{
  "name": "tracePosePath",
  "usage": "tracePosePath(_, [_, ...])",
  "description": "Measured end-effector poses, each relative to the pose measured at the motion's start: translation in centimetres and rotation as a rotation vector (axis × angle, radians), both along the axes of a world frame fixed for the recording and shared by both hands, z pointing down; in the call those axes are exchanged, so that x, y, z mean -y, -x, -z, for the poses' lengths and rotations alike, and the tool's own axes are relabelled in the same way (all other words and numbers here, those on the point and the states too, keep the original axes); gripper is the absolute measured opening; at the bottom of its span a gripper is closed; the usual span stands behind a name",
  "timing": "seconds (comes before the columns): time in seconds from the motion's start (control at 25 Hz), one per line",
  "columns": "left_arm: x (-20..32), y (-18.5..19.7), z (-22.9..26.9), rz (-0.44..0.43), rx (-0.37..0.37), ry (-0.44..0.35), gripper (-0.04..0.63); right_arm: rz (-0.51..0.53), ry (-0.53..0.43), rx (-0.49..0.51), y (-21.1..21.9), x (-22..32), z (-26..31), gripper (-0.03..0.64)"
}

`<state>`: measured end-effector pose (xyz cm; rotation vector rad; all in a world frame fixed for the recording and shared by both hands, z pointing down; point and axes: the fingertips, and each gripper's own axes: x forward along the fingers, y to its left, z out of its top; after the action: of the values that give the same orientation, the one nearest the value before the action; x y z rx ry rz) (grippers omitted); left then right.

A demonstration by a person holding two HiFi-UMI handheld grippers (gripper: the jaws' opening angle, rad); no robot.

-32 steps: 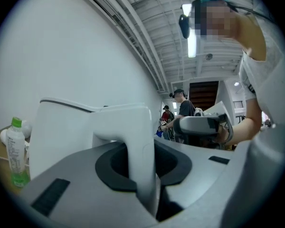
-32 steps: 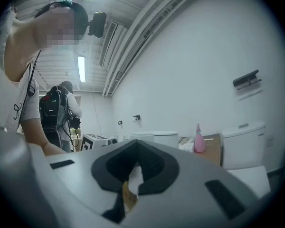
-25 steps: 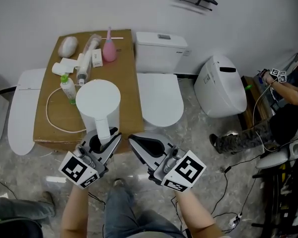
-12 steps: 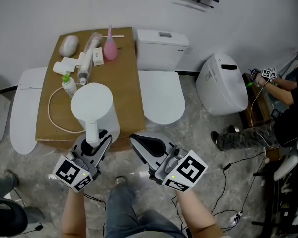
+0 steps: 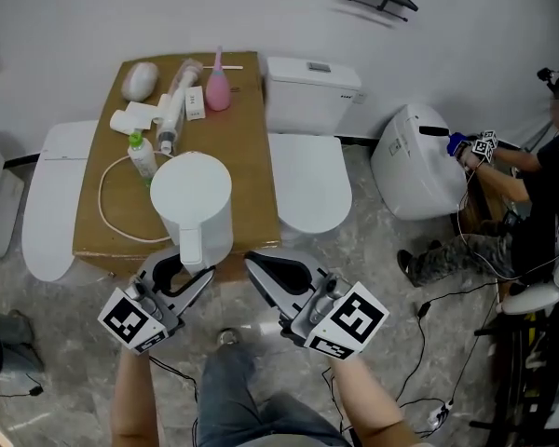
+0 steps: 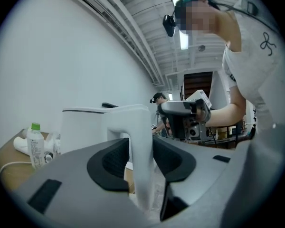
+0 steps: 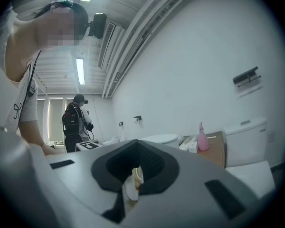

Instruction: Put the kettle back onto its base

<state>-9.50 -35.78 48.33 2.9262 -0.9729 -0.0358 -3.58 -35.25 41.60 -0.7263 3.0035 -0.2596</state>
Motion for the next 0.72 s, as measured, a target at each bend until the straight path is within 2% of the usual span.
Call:
tracePosePath(0.12, [-0.8,2.0,-0.3,0.016,0.004,0.005,0.163,0.011,-0.001,-0.007,0.6,-0.4,-0.1,0.008])
tracePosePath(0.32, [-2.6,6.1,2.0,0.129,0.026,-0.029,0.156,0.031,-0.005,-0.016,1.4,-1.4,0.9,0.008])
tracePosePath(0.36, [-3.2,6.5,3.1,0.151,0.027,-0.044,0.110,0.038,-0.007,-0.015,1.5,-1.8,1.3,0.008])
tracePosePath(0.4, [-3.8,6.6,4.3,0.172,0.028,-0.060,0.037,0.047,-0.010,-0.013,1.7,-2.3,1.9,0.008])
tracePosePath(0.48, [-5.3,6.2,7.0,0.195,0.021,-0.082,0.009,0.064,-0.017,-0.012,2.1,-3.6,3.1,0.008])
tracePosePath(0.56, [-6.9,5.1,9.6,0.199,0.019,-0.092,0.009,0.081,-0.028,-0.012,2.3,-5.3,4.4,0.008])
tracePosePath(0.72, [-11.3,1.8,13.7,0.209,0.065,-0.106,0.009,0.121,-0.072,-0.037,2.1,-9.6,7.0,0.008])
